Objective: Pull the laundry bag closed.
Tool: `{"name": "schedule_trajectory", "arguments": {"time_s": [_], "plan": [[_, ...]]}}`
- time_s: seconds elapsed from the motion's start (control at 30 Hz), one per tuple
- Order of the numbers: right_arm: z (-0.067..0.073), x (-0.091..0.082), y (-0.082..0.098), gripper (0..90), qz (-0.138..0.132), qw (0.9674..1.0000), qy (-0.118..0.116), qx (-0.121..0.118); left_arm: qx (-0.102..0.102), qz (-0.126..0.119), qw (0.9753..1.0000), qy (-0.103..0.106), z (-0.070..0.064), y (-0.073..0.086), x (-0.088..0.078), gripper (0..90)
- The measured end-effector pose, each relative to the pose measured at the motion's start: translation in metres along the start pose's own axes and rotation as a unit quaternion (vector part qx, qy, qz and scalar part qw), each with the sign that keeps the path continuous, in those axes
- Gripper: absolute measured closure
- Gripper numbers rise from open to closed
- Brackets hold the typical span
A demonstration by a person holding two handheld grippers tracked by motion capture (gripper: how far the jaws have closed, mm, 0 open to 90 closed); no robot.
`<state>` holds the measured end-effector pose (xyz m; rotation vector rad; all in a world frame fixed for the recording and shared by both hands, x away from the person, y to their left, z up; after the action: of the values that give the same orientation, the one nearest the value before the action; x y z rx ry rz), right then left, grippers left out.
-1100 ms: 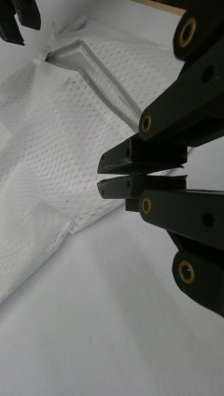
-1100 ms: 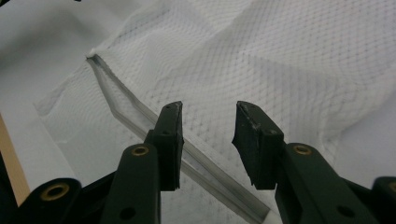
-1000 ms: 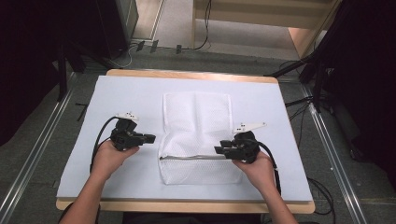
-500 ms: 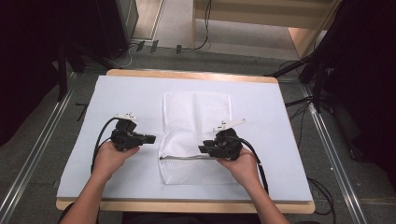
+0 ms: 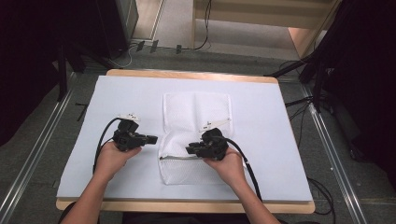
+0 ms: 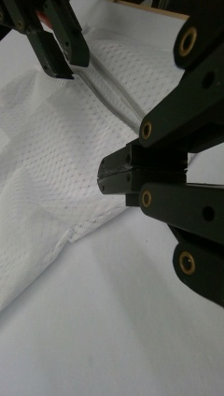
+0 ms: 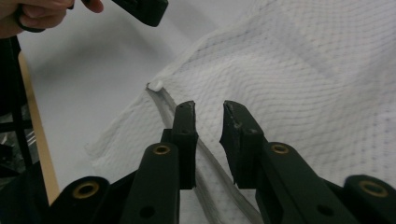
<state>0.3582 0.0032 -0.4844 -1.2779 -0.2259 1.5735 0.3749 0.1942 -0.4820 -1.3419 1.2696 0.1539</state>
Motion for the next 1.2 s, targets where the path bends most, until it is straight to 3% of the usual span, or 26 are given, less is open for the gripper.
{"name": "schedule_trajectory", "arguments": {"time_s": [0.4, 0.73, 1.2], "plan": [[0.017, 0.027, -0.006, 82.2, 0.013, 0.9997, -0.018, -0.009, 0.004, 0.005, 0.9999, 0.010, -0.007, 0.004, 0.008, 90.0], [0.027, 0.048, -0.011, 83.0, 0.022, 0.9992, -0.032, -0.010, -0.006, 0.004, 0.9999, 0.011, -0.005, 0.007, 0.009, 90.0], [0.025, 0.079, -0.008, 79.5, 0.058, 0.9976, -0.039, 0.000, -0.022, 0.016, 0.9995, 0.018, -0.005, 0.012, 0.015, 90.0]]}}
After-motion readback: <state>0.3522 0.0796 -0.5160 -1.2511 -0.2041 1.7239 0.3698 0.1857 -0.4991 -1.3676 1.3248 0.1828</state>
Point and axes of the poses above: each handheld gripper's, and its own axes: x roughly forward along the jaws, y roughly out of its underside, z roughly to its left, the point moved 8 cm from there along x, roughly forward along the jaws, and after that the axes turned 8 degrees about -y, right-handed, at the moved point
